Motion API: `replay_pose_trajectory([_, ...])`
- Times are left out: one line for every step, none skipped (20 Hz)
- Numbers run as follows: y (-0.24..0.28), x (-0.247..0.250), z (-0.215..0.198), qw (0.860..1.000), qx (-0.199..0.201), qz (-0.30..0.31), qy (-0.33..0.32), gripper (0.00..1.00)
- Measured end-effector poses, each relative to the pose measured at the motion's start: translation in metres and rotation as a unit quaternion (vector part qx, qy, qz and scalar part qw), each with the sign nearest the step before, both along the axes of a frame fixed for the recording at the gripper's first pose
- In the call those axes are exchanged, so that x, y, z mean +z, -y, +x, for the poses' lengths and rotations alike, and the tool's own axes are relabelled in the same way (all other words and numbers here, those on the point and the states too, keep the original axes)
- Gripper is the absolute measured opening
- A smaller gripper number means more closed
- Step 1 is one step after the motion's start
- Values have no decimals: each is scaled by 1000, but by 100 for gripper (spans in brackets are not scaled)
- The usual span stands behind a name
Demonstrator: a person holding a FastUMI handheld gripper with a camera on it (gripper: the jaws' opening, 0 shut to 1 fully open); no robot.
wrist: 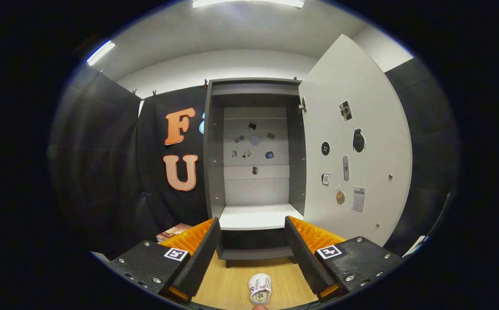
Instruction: Open the shoe cabinet door, grab the shoes and put them into the shoe cabinet, then close the shoe cabinet door.
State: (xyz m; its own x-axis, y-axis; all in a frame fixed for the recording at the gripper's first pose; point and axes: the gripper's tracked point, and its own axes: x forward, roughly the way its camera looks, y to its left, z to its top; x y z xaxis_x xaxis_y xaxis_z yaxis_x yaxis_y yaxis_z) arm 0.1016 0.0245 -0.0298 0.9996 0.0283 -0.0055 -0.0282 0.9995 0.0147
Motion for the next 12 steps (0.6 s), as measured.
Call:
replay_pose_trajectory([-1, -13, 2, 1000, 3, -1, -11, 93])
replay_pose_trajectory([-2, -28, 5, 1000, 7, -1, -26, 93])
replay_pose_trajectory([-4, -46, 7, 999, 11, -2, -44, 93])
replay_pose_trajectory([-5, -68, 9, 998, 13, -3, -66, 93])
replay_pose_trajectory([-8, -88, 11, 996, 18, -2, -87, 93])
replay_pose_trajectory([-13, -110, 12, 994, 23, -1, -106, 93])
replay_pose_trajectory([-13, -130, 15, 992, 24, 0, -124, 93])
replay_pose_trajectory([-15, -153, 17, 989, 26, 2, -144, 93])
replay_pose_trajectory([-16, -172, 18, 986, 27, 2, -162, 93])
replay_pose_trajectory([-16, -193, 19, 983, 26, 7, -180, 93])
replay_pose_trajectory([-16, -211, 20, 981, 26, 16, -194, 93])
replay_pose_trajectory([-17, -228, 21, 978, 26, 29, -205, 94])
